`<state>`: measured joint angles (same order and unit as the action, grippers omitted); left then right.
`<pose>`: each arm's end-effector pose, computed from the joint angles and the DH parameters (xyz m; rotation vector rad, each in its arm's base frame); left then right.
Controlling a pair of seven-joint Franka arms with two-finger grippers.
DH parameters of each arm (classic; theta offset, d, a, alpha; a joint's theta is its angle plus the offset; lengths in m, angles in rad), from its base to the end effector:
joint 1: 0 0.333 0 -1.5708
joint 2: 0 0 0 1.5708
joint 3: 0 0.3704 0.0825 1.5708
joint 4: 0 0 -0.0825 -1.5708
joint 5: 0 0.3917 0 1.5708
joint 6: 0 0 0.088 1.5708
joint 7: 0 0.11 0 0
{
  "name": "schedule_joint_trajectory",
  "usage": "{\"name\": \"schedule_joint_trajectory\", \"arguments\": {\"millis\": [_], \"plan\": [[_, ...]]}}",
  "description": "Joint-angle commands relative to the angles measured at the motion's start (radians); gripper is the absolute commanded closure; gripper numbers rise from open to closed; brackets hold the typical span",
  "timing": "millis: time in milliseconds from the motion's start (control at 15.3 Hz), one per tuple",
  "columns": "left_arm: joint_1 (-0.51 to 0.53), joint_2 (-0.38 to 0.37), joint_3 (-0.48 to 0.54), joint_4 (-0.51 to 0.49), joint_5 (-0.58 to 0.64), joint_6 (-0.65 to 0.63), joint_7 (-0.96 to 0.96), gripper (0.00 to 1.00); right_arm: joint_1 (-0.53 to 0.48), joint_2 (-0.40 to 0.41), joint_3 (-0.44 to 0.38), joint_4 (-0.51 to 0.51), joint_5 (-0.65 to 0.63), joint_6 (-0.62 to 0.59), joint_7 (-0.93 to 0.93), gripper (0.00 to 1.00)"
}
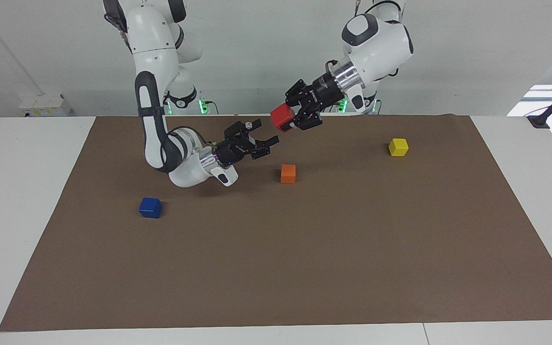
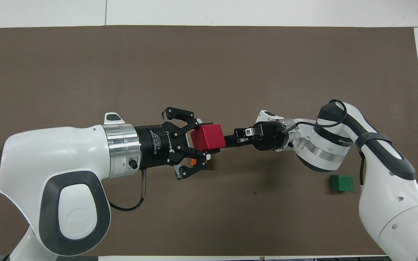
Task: Transfer red block to right arm and stack on blue block
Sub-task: 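Bring the red cube to the right gripper and close the right gripper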
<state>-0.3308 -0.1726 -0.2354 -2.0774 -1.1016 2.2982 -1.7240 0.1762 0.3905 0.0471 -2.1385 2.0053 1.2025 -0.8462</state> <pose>0.4428 -0.3171 0.6024 1.4679 1.7826 -0.8468 0.5403 0.2448 0.3712 -1.0066 -0.0072 0.1410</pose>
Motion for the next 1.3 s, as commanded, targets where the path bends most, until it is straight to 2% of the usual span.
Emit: {"name": "schedule_joint_trajectory", "arguments": {"millis": [0,196,326,587,913,978,1043,1109,1174,1239], "plan": [[-0.031,-0.027,0.013,-0.036,-0.024,0.038,0.012,1.0,0.009,-0.022,0.002,-0.017,0.032,0.034,0.01,0.0],[-0.036,-0.025,0.011,-0.059,-0.024,0.049,0.064,1.0,0.019,-0.022,0.002,-0.017,0.05,0.035,0.007,0.0],[-0.079,-0.022,0.011,-0.076,-0.024,0.114,0.063,1.0,0.029,-0.022,0.002,-0.015,0.053,0.037,0.007,0.0],[-0.112,0.012,0.011,-0.076,-0.027,0.167,0.063,1.0,0.031,-0.021,0.002,-0.012,0.067,0.038,0.007,0.0],[-0.122,0.024,0.011,-0.073,-0.027,0.179,0.063,1.0,0.046,-0.022,0.002,-0.011,0.082,0.042,0.006,0.0],[-0.122,0.024,0.011,-0.072,-0.027,0.179,0.063,1.0,0.046,-0.022,0.002,-0.009,0.084,0.045,0.006,0.03],[-0.122,0.024,0.011,-0.07,-0.027,0.179,0.063,1.0,0.046,-0.021,0.002,-0.008,0.086,0.06,0.004,0.11],[-0.12,0.024,0.011,-0.07,-0.027,0.179,0.063,1.0,0.046,-0.022,0.002,-0.004,0.086,0.068,-0.001,0.34],[-0.12,0.025,0.011,-0.069,-0.027,0.179,0.063,1.0,0.046,-0.022,0.002,-0.003,0.084,0.074,0.002,0.73],[-0.12,0.025,0.011,-0.069,-0.027,0.179,0.063,1.0,0.046,-0.022,0.002,-0.001,0.084,0.078,0.007,1.0]]}}
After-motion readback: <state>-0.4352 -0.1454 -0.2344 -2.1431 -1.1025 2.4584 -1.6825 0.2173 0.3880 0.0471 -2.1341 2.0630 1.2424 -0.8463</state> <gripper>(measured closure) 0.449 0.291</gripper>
